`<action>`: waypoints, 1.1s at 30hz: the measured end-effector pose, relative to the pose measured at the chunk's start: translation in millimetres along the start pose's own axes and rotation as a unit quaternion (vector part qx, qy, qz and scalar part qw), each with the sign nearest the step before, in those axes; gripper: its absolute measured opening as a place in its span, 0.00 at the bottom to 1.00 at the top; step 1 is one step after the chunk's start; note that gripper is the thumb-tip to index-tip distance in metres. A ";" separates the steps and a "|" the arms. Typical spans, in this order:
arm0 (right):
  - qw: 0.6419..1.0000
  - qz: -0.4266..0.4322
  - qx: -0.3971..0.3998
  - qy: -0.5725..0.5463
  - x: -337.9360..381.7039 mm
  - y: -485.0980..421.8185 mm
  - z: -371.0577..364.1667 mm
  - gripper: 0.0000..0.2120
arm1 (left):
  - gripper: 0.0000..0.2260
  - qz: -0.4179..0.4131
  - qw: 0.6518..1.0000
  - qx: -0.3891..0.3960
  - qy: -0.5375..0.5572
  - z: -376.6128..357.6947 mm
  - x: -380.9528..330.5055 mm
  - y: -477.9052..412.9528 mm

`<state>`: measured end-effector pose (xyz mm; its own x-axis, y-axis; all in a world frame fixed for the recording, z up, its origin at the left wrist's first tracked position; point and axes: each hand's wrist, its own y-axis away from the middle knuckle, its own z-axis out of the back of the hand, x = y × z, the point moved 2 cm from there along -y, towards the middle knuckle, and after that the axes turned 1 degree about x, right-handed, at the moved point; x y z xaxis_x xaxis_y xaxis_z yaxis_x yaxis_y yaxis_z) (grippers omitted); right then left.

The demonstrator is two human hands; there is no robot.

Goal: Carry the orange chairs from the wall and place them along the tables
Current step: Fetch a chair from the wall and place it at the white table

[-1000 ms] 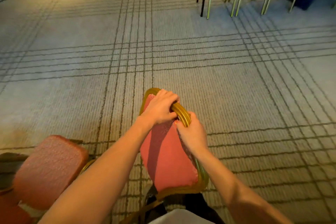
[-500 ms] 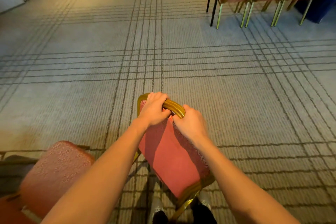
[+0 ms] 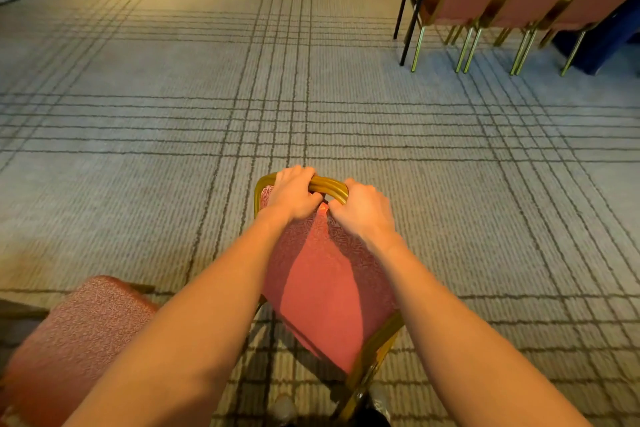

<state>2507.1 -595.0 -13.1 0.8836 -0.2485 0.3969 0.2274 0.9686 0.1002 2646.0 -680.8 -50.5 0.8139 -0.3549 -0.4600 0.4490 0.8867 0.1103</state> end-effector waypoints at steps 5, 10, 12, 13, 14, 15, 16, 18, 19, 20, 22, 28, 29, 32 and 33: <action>0.994 0.019 -0.032 0.104 -20.9 -18.0 8.6 0.17 | 0.11 0.010 0.999 0.000 -0.046 -0.9 -16.2 -10.7; 0.987 -0.008 -0.107 0.121 -31.0 -21.9 11.5 0.20 | 0.13 0.020 0.998 0.013 -0.053 -0.9 -17.5 -14.2; 0.981 -0.038 -0.138 0.130 -35.6 -13.8 6.5 0.20 | 0.13 0.015 0.997 0.025 -0.074 -2.8 -21.7 -12.9; 0.979 -0.046 -0.146 0.137 -38.3 -8.6 3.5 0.20 | 0.13 0.013 0.996 0.035 -0.079 -5.0 -24.1 -11.4; 0.976 -0.051 -0.154 0.148 -41.0 -3.4 1.1 0.20 | 0.13 0.009 0.996 0.042 -0.081 -7.0 -26.9 -10.0; 0.971 -0.060 -0.163 0.162 -42.9 -0.1 1.6 0.20 | 0.13 0.001 0.995 0.048 -0.085 -5.4 -31.7 -10.3; 0.968 -0.070 -0.166 0.174 -44.4 3.5 2.1 0.20 | 0.14 -0.003 0.995 0.057 -0.086 -5.2 -35.1 -8.8; 0.967 -0.087 -0.153 0.186 -43.2 9.4 3.1 0.20 | 0.14 0.000 0.994 0.069 -0.085 -4.9 -37.8 -2.8; 0.967 -0.094 -0.145 0.187 -42.4 11.3 2.2 0.20 | 0.14 0.003 0.994 0.069 -0.083 -5.3 -37.5 0.6; 0.968 -0.099 -0.139 0.187 -40.9 13.3 2.2 0.20 | 0.14 0.004 0.994 0.067 -0.082 -4.9 -36.9 4.3; 0.970 -0.101 -0.132 0.179 -37.2 12.3 3.6 0.19 | 0.13 0.012 0.994 0.065 -0.082 -2.6 -34.1 8.5; 0.986 -0.095 -0.086 0.103 -34.6 -3.4 12.1 0.16 | 0.15 0.037 0.995 0.046 -0.082 3.2 -33.1 6.8; 0.991 -0.081 -0.072 0.080 -40.9 -1.3 14.3 0.14 | 0.15 0.038 0.995 0.050 -0.080 1.6 -36.0 8.7; 0.997 -0.044 -0.027 0.051 -61.9 13.6 18.6 0.11 | 0.15 0.036 0.995 0.058 -0.069 -7.3 -47.7 17.7; 0.998 -0.051 -0.024 0.042 -68.3 17.8 20.1 0.11 | 0.15 0.032 0.996 0.060 -0.062 -11.3 -53.1 20.8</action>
<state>2442.6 -560.8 -20.1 0.8855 -0.3467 0.3094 0.3352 0.9377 0.0915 2608.0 -640.2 -33.7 0.8782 -0.3385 -0.3379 0.4290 0.8698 0.2437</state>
